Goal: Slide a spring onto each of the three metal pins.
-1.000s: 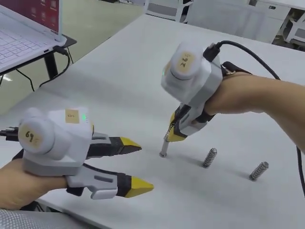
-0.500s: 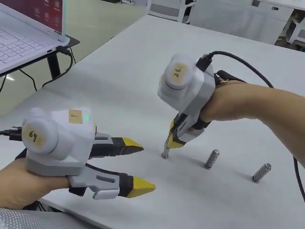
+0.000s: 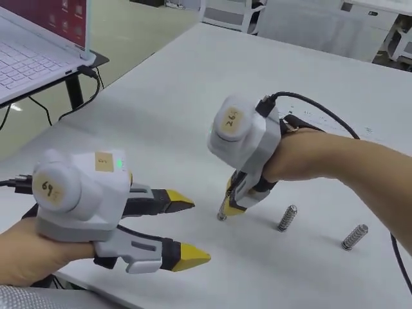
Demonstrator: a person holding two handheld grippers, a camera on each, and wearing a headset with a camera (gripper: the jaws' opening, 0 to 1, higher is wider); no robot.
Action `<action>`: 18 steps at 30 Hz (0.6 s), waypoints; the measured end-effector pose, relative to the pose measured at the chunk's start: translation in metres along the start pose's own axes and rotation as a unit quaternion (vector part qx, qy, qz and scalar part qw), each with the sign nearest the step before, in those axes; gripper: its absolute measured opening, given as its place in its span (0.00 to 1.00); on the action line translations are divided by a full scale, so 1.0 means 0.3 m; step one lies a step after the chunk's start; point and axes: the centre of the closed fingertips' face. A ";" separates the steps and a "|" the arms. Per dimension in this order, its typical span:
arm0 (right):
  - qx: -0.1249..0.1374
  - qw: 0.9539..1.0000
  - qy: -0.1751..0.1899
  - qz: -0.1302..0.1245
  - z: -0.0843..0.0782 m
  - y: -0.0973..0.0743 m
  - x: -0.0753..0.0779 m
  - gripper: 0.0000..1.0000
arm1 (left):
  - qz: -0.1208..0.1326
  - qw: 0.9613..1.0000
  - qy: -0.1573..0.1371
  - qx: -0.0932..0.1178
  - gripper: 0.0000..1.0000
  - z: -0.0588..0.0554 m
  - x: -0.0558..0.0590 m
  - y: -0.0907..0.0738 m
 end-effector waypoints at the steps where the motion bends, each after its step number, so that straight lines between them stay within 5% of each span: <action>1: -0.002 1.000 -0.001 0.000 -0.002 0.004 0.000 0.09 | 0.000 1.000 0.000 0.000 0.43 0.001 0.001 0.000; 18: 0.001 1.000 0.004 -0.002 -0.004 0.025 0.000 0.09 | 0.003 1.000 -0.001 -0.001 0.42 -0.006 -0.015 -0.001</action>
Point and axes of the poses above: the centre of the closed fingertips' face, and the gripper's own axes: y roughly forward along the fingers, x roughly to its right, z roughly out of its top
